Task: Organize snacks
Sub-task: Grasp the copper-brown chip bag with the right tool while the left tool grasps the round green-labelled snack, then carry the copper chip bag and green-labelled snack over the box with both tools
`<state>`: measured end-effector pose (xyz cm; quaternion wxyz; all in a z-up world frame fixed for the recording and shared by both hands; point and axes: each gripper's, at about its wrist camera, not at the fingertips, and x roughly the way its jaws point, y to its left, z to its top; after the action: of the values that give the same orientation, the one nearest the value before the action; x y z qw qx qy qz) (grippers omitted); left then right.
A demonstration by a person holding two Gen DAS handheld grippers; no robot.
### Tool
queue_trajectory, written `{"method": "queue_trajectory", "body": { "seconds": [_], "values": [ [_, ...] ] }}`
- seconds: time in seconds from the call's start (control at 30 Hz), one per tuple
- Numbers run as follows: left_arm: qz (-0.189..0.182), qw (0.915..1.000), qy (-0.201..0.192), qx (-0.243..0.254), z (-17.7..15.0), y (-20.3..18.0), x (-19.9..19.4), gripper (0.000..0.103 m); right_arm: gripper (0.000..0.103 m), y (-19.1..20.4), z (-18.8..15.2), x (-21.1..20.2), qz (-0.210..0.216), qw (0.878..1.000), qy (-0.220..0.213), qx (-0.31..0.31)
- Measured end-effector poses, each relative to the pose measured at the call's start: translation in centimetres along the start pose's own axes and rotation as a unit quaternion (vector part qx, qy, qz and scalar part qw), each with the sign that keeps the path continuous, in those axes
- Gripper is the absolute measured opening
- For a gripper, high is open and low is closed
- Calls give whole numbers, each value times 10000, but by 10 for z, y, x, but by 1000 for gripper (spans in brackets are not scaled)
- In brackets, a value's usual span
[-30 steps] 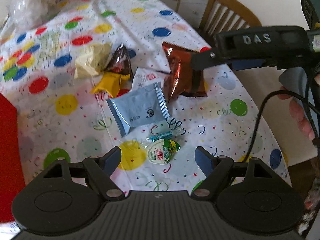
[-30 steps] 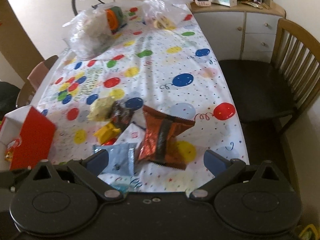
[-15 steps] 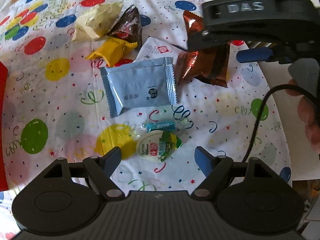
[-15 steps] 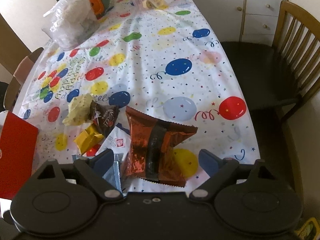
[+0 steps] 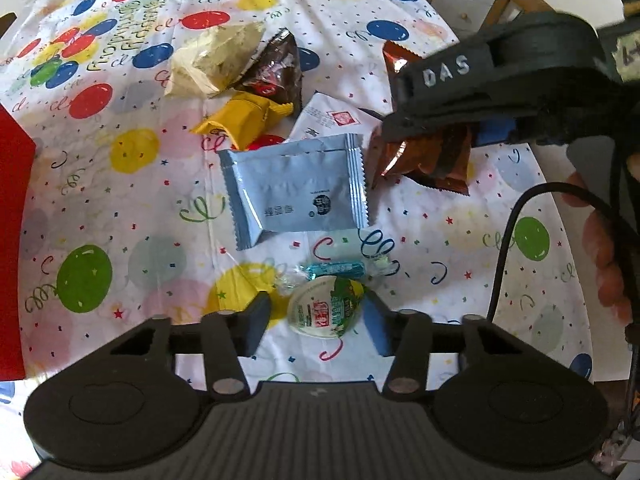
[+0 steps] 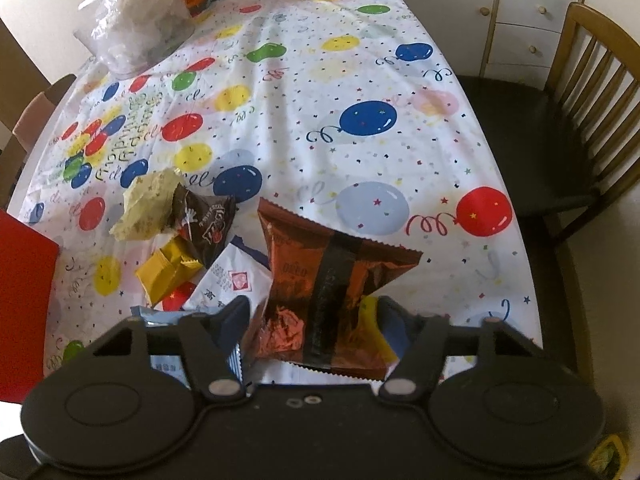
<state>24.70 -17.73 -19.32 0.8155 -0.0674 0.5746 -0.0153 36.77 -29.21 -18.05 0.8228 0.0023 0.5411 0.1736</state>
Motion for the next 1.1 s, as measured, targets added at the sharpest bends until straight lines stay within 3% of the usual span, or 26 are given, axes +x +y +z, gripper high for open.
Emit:
{"method": "queue_trajectory", "body": {
  "seconds": [0.1, 0.37, 0.7, 1.1],
  "values": [
    [-65, 10000, -35, -1, -1, 4, -2, 33, 52, 0, -1, 0, -13, 10000, 2, -6],
    [-238, 9997, -94, 5, -6, 10, -6, 28, 40, 0, -7, -3, -79, 9999, -71, -97],
    [-487, 9986, -201, 89, -17, 17, -17, 16, 39, -9, -26, -31, 96, 9996, -250, 35],
    [-491, 9982, -280, 177, -29, 29, -39, 16, 39, -3, -68, -74, 404, 9985, -371, 9]
  ]
}}
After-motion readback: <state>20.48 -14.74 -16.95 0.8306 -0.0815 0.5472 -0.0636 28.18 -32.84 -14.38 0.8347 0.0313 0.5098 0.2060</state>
